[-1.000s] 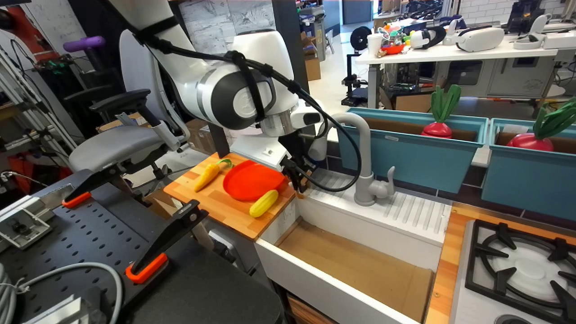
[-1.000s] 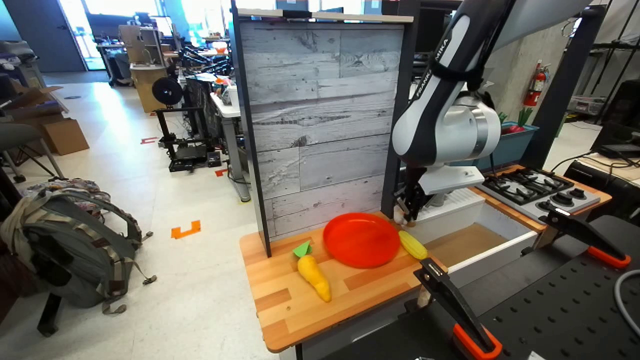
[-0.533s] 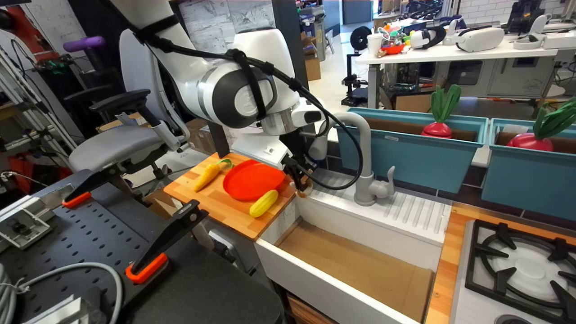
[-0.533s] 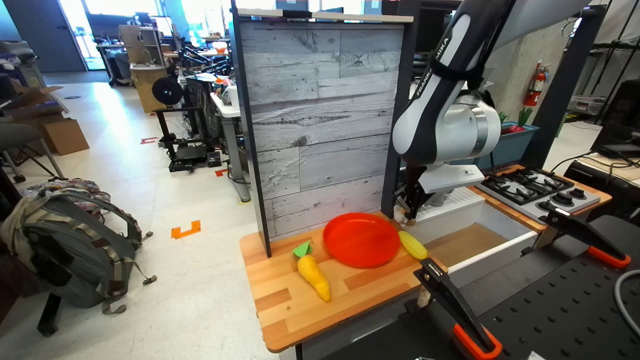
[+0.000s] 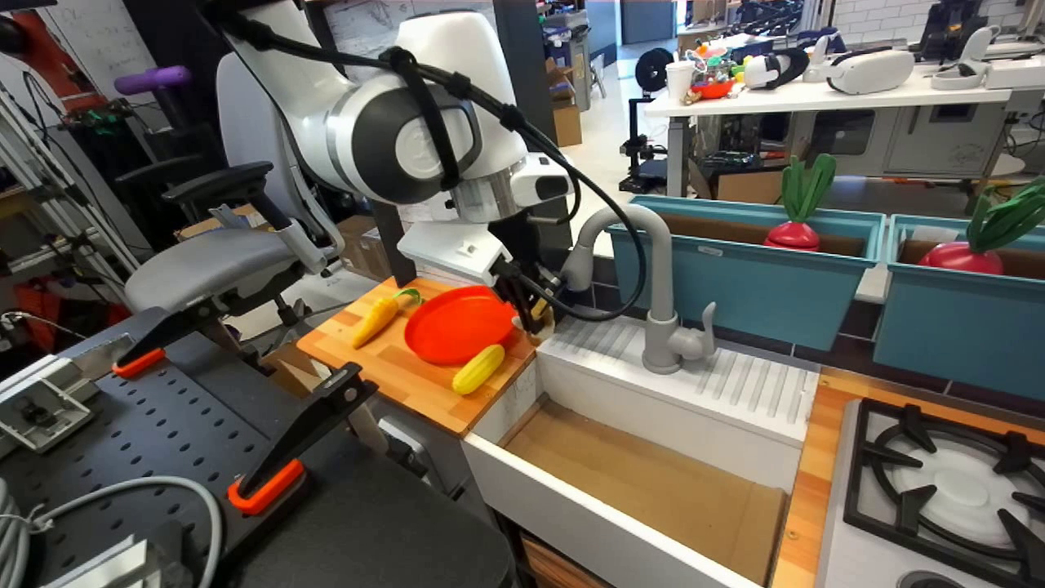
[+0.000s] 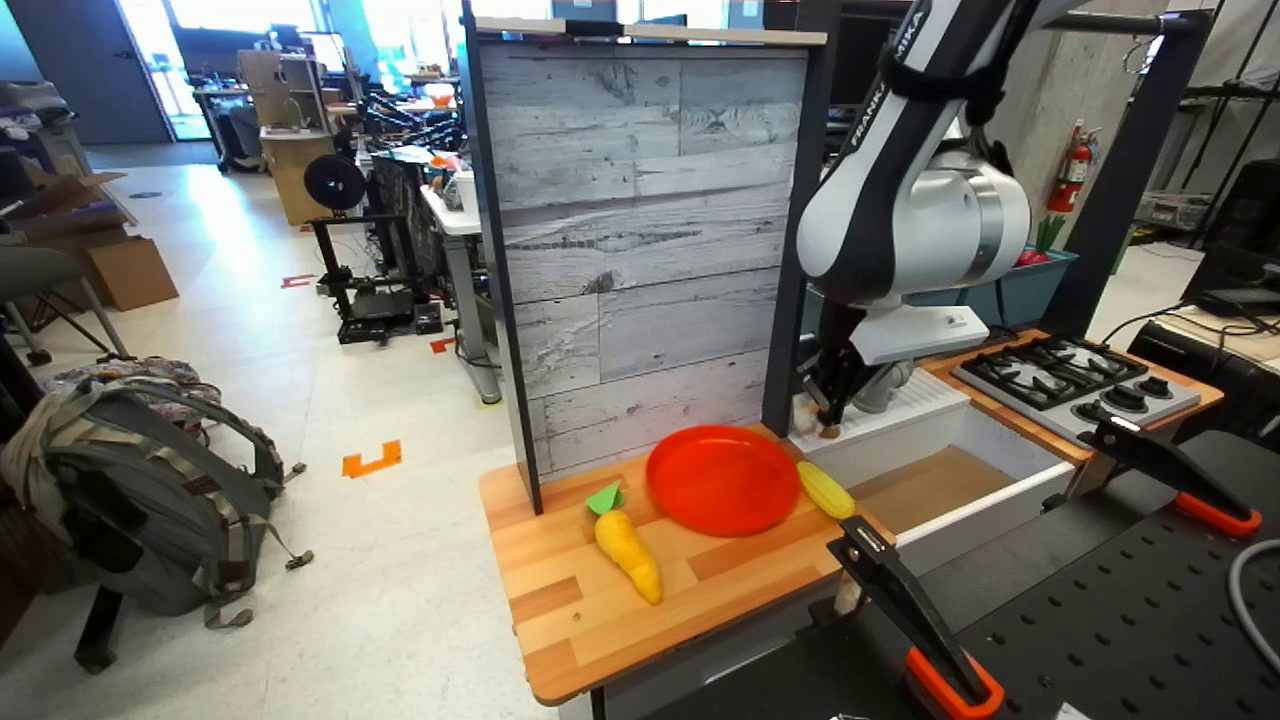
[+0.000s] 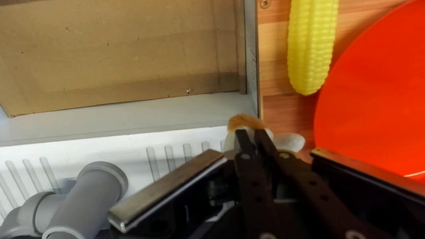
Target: Put the brown doll on the orange plate
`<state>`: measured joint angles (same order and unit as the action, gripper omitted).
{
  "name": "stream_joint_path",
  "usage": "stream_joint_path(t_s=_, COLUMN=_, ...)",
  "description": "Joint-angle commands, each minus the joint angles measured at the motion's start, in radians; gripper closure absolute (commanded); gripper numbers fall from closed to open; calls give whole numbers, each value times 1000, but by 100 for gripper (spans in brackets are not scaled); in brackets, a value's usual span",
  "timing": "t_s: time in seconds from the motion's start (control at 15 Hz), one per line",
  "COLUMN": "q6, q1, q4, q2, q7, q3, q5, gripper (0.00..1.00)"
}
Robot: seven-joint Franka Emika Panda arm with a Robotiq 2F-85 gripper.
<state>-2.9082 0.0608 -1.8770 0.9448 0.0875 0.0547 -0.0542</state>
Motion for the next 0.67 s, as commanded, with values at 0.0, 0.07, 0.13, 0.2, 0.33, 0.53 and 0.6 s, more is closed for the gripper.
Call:
stream_joint_path(t_s=0.0, q6=-31, q1=-23, q4=-122, q2=-107, q7=-6, q3=6, q5=48, gripper=98)
stream_joint_path(t_s=0.07, q6=-32, q1=-31, q4=-138, q2=-122, q7=-6, q3=6, q5=57, gripper=98)
stream_joint_path(t_s=0.13, q6=-31, q1=-42, q4=-152, q2=-133, q7=-8, q3=8, q5=69, gripper=98)
stream_joint_path(t_s=0.2, q6=-28, q1=-57, q4=-162, q2=-140, q7=-12, q3=11, q5=78, gripper=98)
stream_joint_path(t_s=0.33, q6=-20, q1=-85, q4=-170, q2=-144, q7=-15, q3=14, q5=98, gripper=98)
stream_joint_path(t_s=0.53, q6=-8, q1=-124, q4=-168, q2=-134, q7=-19, q3=13, q5=119, gripper=98)
stream_joint_path(t_s=0.6, q6=-4, q1=-136, q4=-161, q2=-127, q7=-19, q3=12, q5=126, gripper=98)
